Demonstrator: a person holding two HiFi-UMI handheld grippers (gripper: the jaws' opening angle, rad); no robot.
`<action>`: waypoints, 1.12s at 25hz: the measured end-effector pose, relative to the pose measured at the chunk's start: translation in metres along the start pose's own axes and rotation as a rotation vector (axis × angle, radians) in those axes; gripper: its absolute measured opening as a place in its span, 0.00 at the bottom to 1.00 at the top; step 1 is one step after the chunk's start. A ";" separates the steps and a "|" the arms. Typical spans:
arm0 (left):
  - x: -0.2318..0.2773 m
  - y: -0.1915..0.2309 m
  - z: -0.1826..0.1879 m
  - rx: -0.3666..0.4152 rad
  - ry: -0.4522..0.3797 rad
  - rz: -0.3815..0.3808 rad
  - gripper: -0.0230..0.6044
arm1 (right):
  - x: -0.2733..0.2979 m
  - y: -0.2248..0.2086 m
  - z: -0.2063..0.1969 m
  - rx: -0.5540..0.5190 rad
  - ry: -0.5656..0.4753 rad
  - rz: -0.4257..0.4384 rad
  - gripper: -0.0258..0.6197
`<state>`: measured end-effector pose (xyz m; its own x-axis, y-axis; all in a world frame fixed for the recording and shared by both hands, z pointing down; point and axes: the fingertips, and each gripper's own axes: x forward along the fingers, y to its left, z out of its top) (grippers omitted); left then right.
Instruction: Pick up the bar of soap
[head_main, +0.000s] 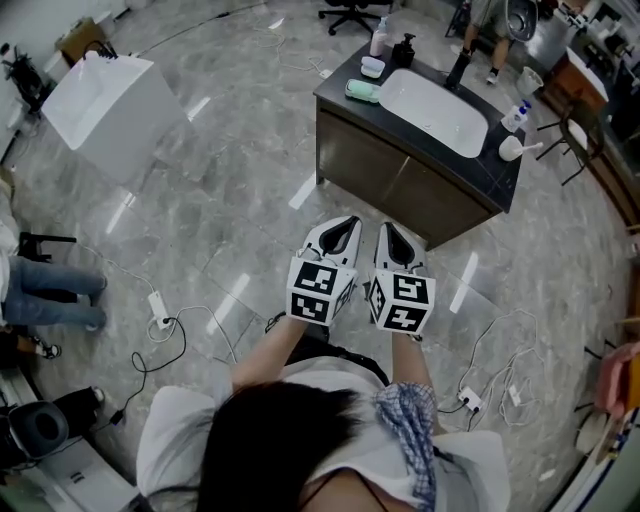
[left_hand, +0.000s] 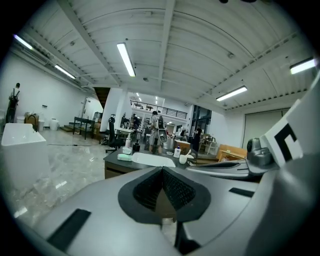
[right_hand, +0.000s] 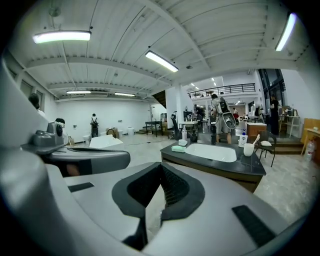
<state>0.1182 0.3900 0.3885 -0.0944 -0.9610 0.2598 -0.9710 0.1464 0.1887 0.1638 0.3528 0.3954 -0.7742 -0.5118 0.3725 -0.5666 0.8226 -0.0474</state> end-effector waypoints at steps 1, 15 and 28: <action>0.004 0.005 0.004 0.000 -0.007 0.001 0.05 | 0.006 -0.001 0.002 0.000 0.005 -0.007 0.06; 0.045 0.060 0.018 -0.001 0.017 -0.046 0.05 | 0.067 0.004 0.017 0.033 0.019 -0.064 0.06; 0.069 0.078 0.027 -0.003 0.014 -0.049 0.05 | 0.093 -0.003 0.025 0.046 0.014 -0.078 0.06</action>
<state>0.0299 0.3287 0.3959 -0.0437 -0.9637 0.2635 -0.9738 0.0999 0.2041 0.0862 0.2966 0.4067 -0.7232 -0.5703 0.3895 -0.6379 0.7678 -0.0603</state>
